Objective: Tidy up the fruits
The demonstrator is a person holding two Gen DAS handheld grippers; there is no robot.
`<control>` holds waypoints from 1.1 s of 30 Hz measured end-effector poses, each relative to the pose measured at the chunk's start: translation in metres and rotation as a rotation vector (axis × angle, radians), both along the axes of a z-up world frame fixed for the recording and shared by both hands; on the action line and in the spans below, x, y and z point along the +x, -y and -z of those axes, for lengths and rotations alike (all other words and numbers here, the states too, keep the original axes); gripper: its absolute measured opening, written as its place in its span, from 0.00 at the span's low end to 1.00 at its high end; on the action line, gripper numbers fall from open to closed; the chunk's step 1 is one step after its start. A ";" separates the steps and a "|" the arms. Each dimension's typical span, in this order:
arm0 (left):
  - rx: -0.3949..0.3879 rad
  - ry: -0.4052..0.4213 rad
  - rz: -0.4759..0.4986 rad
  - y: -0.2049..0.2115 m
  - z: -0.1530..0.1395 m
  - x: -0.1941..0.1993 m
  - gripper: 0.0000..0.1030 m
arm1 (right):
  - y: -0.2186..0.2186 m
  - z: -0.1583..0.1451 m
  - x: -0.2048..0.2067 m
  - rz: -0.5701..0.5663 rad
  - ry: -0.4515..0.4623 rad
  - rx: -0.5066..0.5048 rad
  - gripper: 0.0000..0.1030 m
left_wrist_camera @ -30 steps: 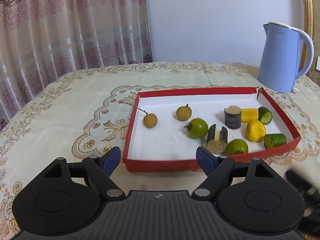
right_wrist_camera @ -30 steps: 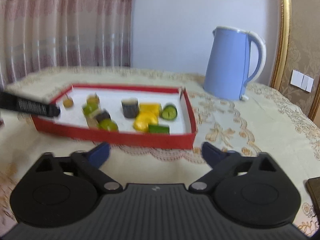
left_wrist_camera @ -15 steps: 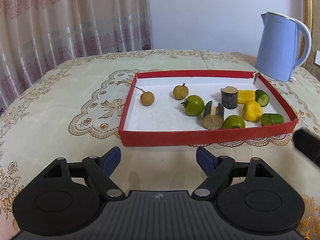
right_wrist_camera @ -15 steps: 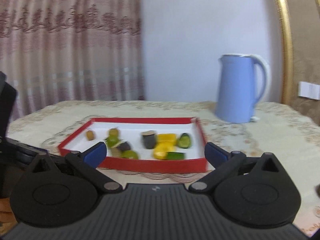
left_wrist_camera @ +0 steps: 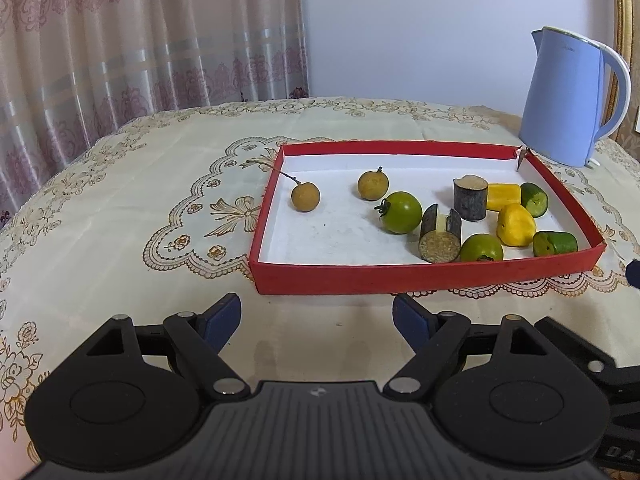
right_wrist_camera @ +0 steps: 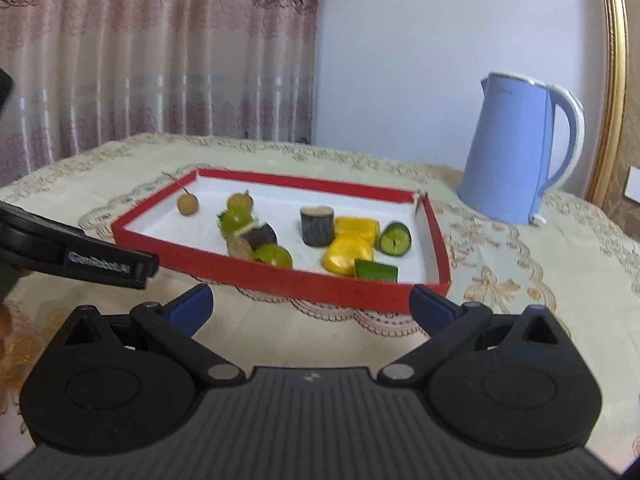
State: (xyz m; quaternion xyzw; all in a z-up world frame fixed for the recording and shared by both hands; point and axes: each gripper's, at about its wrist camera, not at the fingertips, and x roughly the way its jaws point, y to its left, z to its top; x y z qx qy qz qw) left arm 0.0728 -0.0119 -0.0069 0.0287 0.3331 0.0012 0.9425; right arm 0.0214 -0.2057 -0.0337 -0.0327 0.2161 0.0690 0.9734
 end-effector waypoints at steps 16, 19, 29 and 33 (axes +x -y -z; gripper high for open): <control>0.016 -0.010 0.026 0.010 0.003 0.007 0.81 | 0.002 0.012 0.019 -0.008 -0.073 -0.005 1.00; 0.016 -0.010 0.030 0.011 0.003 0.008 0.81 | 0.002 0.020 0.029 0.000 -0.131 -0.006 1.00; 0.019 -0.013 0.026 0.010 0.005 0.012 0.81 | 0.014 -0.008 0.000 0.072 0.024 0.071 1.00; 0.013 -0.023 0.031 0.012 0.008 0.014 0.81 | 0.011 -0.007 0.003 0.069 0.009 0.055 1.00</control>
